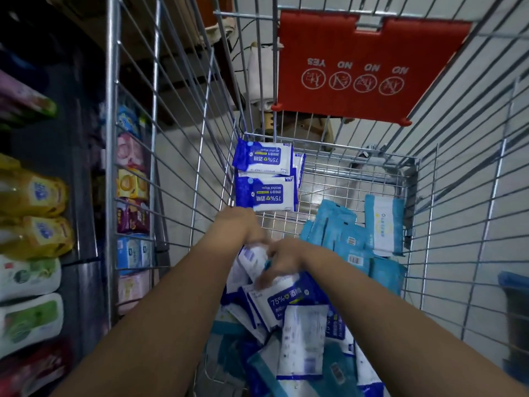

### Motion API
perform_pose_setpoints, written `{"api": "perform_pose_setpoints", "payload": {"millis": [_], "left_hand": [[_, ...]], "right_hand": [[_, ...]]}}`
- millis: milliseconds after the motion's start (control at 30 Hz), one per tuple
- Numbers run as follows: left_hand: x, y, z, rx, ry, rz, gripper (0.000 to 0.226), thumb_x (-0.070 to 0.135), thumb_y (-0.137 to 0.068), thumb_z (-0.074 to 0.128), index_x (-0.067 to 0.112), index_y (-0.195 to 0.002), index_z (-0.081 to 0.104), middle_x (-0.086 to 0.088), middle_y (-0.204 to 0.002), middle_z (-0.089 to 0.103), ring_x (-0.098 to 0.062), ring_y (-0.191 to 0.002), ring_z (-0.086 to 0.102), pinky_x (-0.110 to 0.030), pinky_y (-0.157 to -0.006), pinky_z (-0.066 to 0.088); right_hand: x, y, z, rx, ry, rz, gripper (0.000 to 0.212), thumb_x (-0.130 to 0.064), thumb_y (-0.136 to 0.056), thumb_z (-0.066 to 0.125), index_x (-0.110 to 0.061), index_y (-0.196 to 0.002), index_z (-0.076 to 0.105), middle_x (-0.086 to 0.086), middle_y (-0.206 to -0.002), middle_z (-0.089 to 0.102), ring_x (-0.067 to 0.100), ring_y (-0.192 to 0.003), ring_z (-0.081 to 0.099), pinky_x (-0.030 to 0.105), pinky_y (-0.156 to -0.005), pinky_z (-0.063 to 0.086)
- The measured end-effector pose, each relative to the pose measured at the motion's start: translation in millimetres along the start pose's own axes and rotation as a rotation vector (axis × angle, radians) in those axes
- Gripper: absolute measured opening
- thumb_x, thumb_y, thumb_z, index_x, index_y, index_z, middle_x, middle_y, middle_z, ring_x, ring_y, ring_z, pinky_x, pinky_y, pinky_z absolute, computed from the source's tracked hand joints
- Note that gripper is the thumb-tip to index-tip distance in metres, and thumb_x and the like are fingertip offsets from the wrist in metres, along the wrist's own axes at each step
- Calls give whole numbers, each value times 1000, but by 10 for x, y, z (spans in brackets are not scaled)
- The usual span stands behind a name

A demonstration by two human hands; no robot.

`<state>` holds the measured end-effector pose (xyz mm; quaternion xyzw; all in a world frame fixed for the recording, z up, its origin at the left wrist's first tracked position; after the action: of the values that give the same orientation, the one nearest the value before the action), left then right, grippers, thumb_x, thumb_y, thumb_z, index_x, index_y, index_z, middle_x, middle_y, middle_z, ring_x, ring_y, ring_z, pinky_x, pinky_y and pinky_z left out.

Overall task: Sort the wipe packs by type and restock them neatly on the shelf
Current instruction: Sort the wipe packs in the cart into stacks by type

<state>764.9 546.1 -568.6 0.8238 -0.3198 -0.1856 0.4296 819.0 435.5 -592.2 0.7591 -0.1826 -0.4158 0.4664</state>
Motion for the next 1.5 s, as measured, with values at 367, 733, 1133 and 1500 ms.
{"api": "perform_pose_setpoints", "payload": {"millis": [367, 733, 1133, 1500], "left_hand": [[69, 210, 320, -61, 1018, -116, 30, 9, -82, 67, 12, -108, 52, -11, -84, 57, -28, -59, 62, -35, -44, 55], [-22, 220, 537, -77, 1394, -96, 42, 2, -75, 74, 7, -113, 57, -9, -109, 63, -21, -97, 61, -29, -84, 54], [110, 166, 44, 136, 1810, 146, 45, -2, -74, 75, 14, -113, 62, -9, -103, 73, -26, -88, 71, -41, -78, 59], [12, -309, -561, 699, 375, 75, 80, 32, -76, 78, 15, -143, 37, -8, -151, 29, -27, -136, 32, -39, -112, 26]], "right_hand": [[133, 271, 151, 148, -348, -138, 41, -40, -65, 86, -26, -92, 57, -14, -83, 59, 9, -80, 56, 25, -76, 44], [270, 246, 47, 433, -941, -50, 28, 7, -71, 73, -17, -67, 61, -7, -49, 59, 6, -42, 53, 13, -40, 39], [222, 205, -394, 389, -1547, -198, 16, -26, -90, 61, -13, -99, 64, 1, -86, 68, 17, -78, 63, 30, -74, 53], [427, 154, -130, 473, -103, -18, 46, -39, -78, 74, -12, -113, 62, 5, -105, 65, 22, -96, 60, 33, -85, 50]]}}
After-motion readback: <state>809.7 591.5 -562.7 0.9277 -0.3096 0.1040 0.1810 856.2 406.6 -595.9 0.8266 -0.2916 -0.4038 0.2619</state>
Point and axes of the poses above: each hand's wrist, its own y-axis away from the middle knuckle, its own z-axis out of the palm, x = y × z, the point moved 3 cm from there along -y, towards the middle knuckle
